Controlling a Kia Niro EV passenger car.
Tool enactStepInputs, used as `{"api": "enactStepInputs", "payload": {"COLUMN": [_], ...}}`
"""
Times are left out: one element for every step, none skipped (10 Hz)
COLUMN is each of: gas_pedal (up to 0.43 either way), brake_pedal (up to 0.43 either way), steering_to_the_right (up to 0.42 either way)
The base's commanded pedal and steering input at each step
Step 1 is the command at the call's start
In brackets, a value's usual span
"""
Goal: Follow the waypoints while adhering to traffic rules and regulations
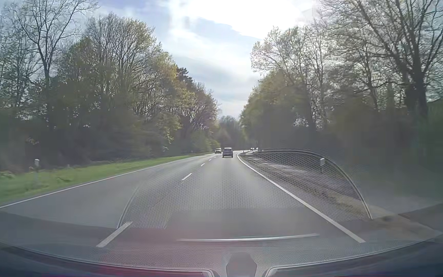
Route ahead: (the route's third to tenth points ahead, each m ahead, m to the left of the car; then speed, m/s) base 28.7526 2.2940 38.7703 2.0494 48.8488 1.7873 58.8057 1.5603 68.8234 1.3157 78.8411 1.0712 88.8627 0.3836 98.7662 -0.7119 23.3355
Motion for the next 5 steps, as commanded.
{"api": "enactStepInputs", "payload": {"gas_pedal": [0.098, 0.079, 0.079, 0.047, 0.039], "brake_pedal": [0.0, 0.0, 0.0, 0.0, 0.0], "steering_to_the_right": [0.006, 0.006, 0.005, 0.004, 0.004]}}
